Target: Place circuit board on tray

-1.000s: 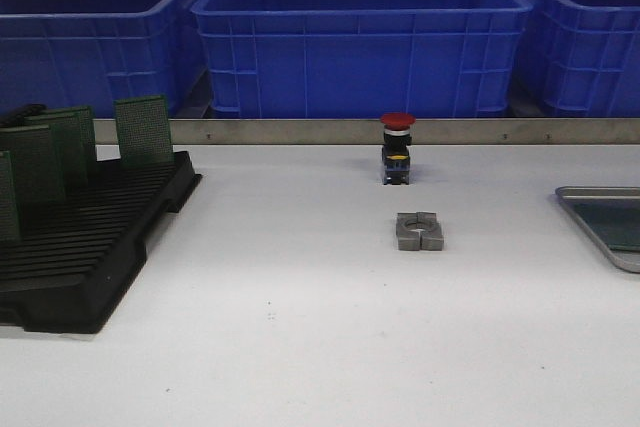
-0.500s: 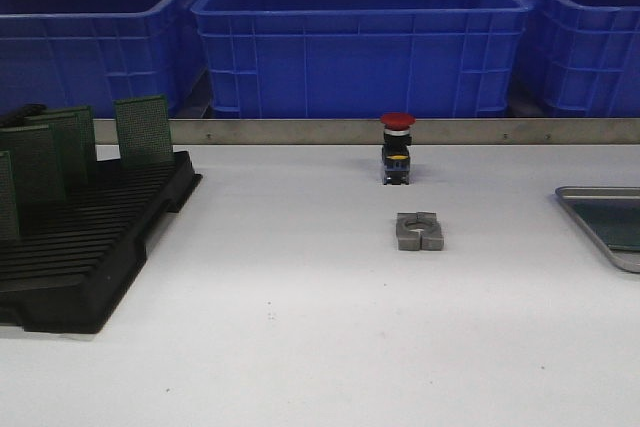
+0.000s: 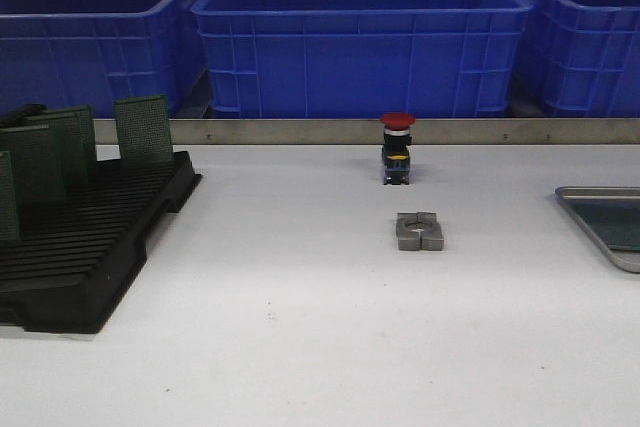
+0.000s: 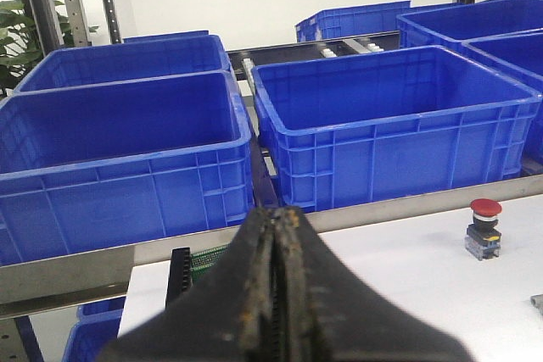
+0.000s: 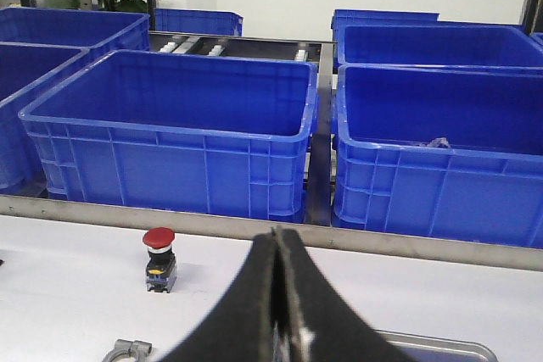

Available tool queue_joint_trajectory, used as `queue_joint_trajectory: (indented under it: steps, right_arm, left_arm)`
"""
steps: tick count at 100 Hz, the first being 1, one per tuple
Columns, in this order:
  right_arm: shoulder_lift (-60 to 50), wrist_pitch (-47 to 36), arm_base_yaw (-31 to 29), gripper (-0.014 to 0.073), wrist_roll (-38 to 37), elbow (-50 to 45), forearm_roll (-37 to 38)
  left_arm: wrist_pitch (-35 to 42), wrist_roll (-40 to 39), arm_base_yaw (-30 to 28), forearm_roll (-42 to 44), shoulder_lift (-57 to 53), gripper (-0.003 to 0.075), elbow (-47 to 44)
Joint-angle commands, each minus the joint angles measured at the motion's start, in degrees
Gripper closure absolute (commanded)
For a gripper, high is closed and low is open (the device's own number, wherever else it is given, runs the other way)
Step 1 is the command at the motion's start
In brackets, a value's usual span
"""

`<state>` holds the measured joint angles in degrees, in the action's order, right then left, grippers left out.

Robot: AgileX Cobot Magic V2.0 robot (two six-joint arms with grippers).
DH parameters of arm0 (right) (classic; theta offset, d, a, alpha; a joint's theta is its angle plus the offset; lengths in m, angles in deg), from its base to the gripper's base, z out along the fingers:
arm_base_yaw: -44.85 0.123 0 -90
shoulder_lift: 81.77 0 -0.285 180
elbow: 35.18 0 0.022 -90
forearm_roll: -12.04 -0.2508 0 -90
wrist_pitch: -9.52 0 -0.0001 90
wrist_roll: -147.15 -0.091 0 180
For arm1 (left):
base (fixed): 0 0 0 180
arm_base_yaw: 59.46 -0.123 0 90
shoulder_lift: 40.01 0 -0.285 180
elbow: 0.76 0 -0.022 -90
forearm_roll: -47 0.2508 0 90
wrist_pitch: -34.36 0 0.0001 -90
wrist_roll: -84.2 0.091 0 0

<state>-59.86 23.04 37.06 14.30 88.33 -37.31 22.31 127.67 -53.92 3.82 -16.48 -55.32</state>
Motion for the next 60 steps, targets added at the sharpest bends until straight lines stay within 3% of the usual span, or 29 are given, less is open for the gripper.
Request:
queue_joint_trajectory:
  steps: [1,60]
  right_arm:
    - [0.4,-2.9,0.07,0.0662,0.51,1.23,-1.11]
    - [0.4,-2.9,0.07,0.0662,0.51,1.23,-1.11]
  left_arm:
    - [3.77,-0.52,-0.1,-1.15,0.51,0.0738,1.44]
    - [6.33,-0.52,-0.1,-1.15,0.51,0.0738,1.44]
